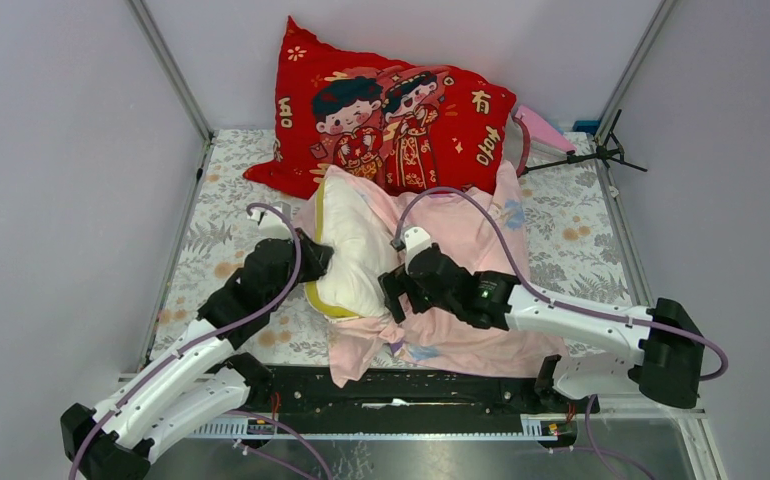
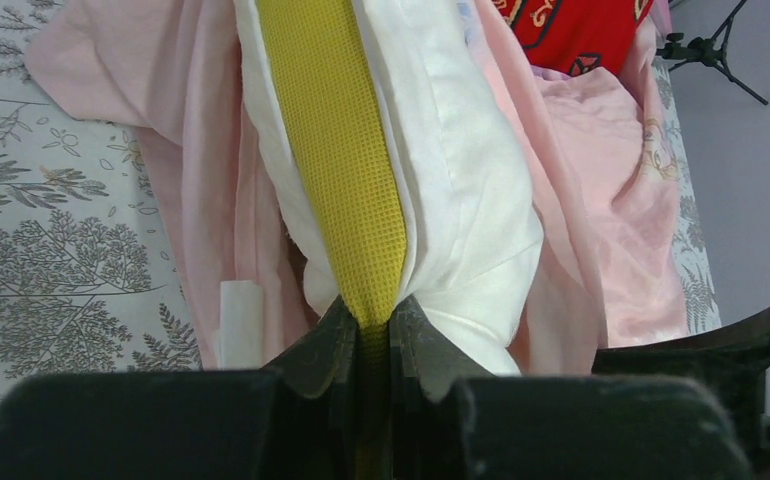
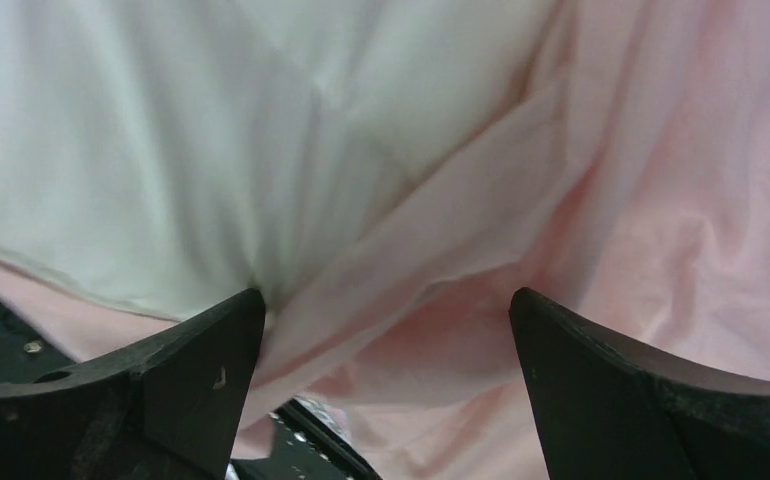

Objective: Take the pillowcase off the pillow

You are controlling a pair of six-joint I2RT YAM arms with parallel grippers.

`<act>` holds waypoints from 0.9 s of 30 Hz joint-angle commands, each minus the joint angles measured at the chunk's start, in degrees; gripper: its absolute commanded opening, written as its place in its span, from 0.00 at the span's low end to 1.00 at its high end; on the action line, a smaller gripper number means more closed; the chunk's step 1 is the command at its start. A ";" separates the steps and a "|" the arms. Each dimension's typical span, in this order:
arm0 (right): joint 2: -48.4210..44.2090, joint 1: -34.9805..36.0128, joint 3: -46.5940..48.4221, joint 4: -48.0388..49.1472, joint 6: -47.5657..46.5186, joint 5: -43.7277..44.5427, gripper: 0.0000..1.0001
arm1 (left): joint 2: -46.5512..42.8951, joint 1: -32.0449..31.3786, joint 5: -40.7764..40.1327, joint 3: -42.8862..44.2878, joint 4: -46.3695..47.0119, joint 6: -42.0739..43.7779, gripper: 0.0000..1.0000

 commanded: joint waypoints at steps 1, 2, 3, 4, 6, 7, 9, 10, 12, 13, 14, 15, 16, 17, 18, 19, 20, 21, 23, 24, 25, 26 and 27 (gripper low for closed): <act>1.56 0.26 -2.46 -6.08 1.08 9.28 1.00 | -0.80 0.13 -5.39 6.59 2.83 1.70 0.00; 1.84 0.24 -2.96 -7.20 1.11 11.35 1.00 | -0.92 0.15 -6.49 8.21 0.92 1.93 0.00; 2.23 0.30 -3.36 -8.29 1.33 13.52 1.00 | -1.16 0.17 -7.73 9.86 -0.55 2.17 0.00; 2.40 0.28 -3.85 -9.41 1.93 16.55 1.00 | -1.67 0.15 -8.75 11.46 -1.88 2.54 0.00; 2.46 -0.06 -5.00 -11.74 5.54 24.94 0.99 | -3.31 0.13 -11.30 14.26 -4.22 3.78 0.00; 2.04 -0.67 -5.79 -12.51 7.20 28.21 1.00 | -4.20 0.13 -13.07 15.40 -5.29 4.28 0.00; 0.02 -3.43 -7.83 -12.96 9.92 30.60 1.00 | -6.06 0.13 -16.96 17.29 -7.57 5.12 0.00; -1.70 -5.70 -8.98 -12.91 11.11 30.29 1.00 | -6.89 0.15 -19.22 18.06 -8.94 5.28 0.00; -5.63 -10.62 -11.43 -11.58 12.45 28.38 1.00 | -8.52 0.13 -22.97 19.26 -11.19 5.44 0.00; -8.03 -12.53 -12.73 -10.27 12.39 27.69 1.00 | -9.22 0.13 -24.43 19.43 -11.96 5.45 0.00; -10.41 -14.13 -14.13 -9.10 12.28 27.82 1.00 | -9.92 0.13 -25.43 19.34 -12.44 5.47 0.00; -12.75 -15.25 -15.21 -8.34 12.40 28.55 0.99 | -10.49 0.13 -26.06 19.01 -12.57 5.62 0.00; -14.62 -16.12 -15.86 -7.90 12.40 29.30 1.00 | -10.83 0.13 -26.34 18.71 -12.68 5.59 0.00; -15.98 -16.85 -16.05 -7.84 12.28 30.18 0.99 | -10.83 0.14 -26.39 18.54 -13.12 5.29 0.00; -17.05 -17.33 -16.11 -7.93 12.16 31.02 1.00 | -10.69 0.13 -26.01 18.38 -13.32 4.88 0.00; -17.90 -17.64 -15.98 -8.02 12.03 31.81 1.00 | -10.48 0.13 -25.25 18.09 -13.35 4.54 0.00; -18.73 -17.81 -15.79 -8.03 11.76 32.25 0.99 | -10.28 0.13 -24.07 17.63 -13.08 4.30 0.00; -19.42 -17.82 -15.57 -8.01 11.64 32.81 1.00 | -10.00 0.13 -22.79 17.04 -12.39 4.15 0.00; -21.09 -17.84 -15.09 -7.41 11.27 33.13 1.00 | -9.36 0.13 -18.47 15.57 -10.58 4.44 0.00; -22.04 -17.85 -15.14 -6.23 10.62 32.33 1.00 | -8.92 0.13 -17.18 14.87 -9.43 4.64 0.00; -23.19 -17.85 -15.33 -4.84 9.76 31.18 1.00 | -8.12 0.13 -14.11 14.27 -8.39 4.98 0.00; -24.61 -17.85 -15.64 -2.62 8.11 29.49 0.99 | -6.57 0.13 -11.49 13.78 -7.47 5.29 0.00; -25.89 -17.87 -16.13 0.04 6.46 26.85 0.99 | -5.28 0.13 -8.65 13.34 -6.62 5.54 0.00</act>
